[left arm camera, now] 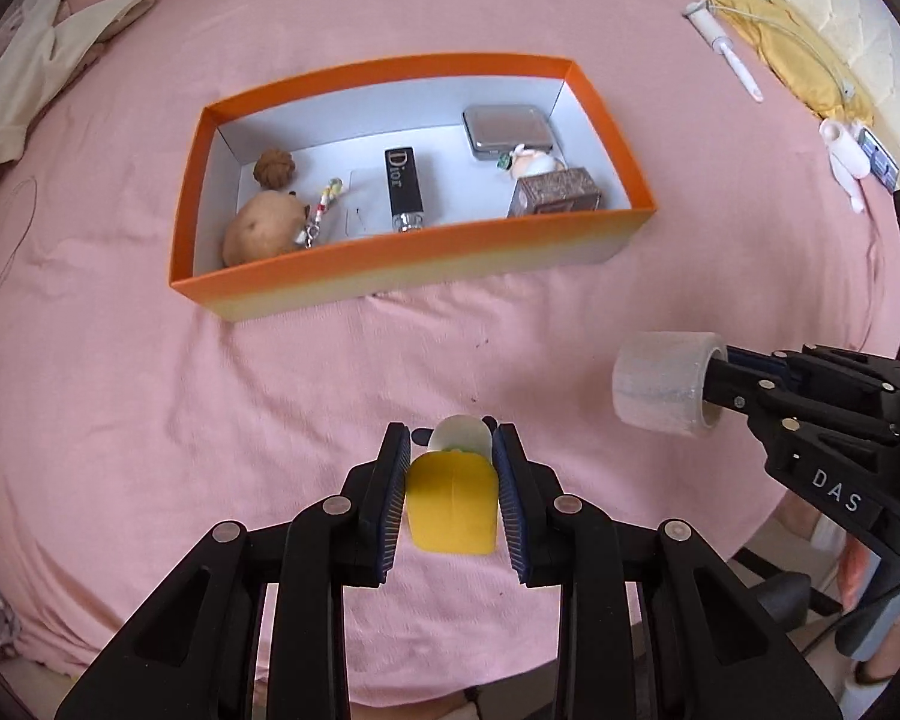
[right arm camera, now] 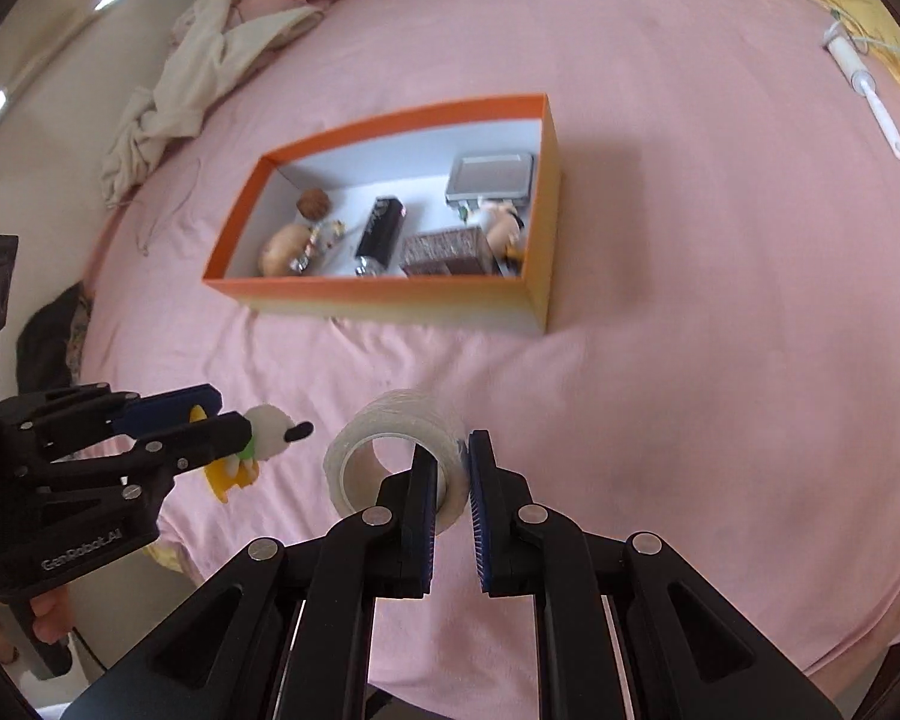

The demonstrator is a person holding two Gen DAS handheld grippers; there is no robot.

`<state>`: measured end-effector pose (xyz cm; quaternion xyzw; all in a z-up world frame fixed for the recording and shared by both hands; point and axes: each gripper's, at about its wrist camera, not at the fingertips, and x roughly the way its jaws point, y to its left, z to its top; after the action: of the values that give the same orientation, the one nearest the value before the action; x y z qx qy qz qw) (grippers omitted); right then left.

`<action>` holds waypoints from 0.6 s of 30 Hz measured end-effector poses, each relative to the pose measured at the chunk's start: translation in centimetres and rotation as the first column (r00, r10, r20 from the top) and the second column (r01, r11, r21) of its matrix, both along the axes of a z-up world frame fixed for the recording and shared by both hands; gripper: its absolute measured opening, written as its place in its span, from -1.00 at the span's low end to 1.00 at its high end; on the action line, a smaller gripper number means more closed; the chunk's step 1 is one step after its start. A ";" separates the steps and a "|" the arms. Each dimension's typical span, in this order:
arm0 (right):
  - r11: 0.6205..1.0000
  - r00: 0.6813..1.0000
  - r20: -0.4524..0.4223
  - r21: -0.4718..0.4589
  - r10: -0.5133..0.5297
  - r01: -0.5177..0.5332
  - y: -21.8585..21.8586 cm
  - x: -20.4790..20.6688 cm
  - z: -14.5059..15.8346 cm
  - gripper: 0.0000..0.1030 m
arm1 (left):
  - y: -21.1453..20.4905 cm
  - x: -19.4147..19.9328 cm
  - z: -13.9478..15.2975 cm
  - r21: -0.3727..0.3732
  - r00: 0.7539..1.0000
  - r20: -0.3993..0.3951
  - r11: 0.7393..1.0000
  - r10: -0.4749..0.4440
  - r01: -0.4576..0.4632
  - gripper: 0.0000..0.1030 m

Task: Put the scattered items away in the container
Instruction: 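Lift the duck and tape roll out of the box and set them on the bedspread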

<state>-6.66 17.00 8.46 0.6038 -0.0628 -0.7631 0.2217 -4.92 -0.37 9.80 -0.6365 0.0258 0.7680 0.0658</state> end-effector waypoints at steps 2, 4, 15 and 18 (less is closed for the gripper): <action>1.000 1.000 0.020 0.023 0.000 -0.001 0.6 0.5 -1.2 -0.79 | 0.3 0.4 -0.7 -0.009 1.000 -0.005 1.000 -0.009 0.009 -0.42; 0.999 0.999 0.045 0.038 -0.005 0.003 1.3 0.9 -2.5 -0.79 | 0.6 0.7 -1.2 -0.005 1.000 0.006 1.000 -0.024 0.024 -0.42; 0.999 0.998 0.058 0.048 -0.005 0.002 1.5 0.8 -3.9 -0.76 | -0.2 1.0 -1.5 0.039 1.000 0.018 0.999 -0.006 0.005 -0.40; 0.999 0.999 0.052 0.040 -0.005 0.003 1.0 0.6 -3.9 -0.70 | -0.7 1.0 -1.3 0.042 0.999 0.024 0.999 0.023 -0.024 -0.26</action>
<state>-6.04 18.03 4.54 0.6277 -0.0543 -0.7486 0.2064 -3.90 -1.05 8.52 -0.6442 0.0016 0.7616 0.0705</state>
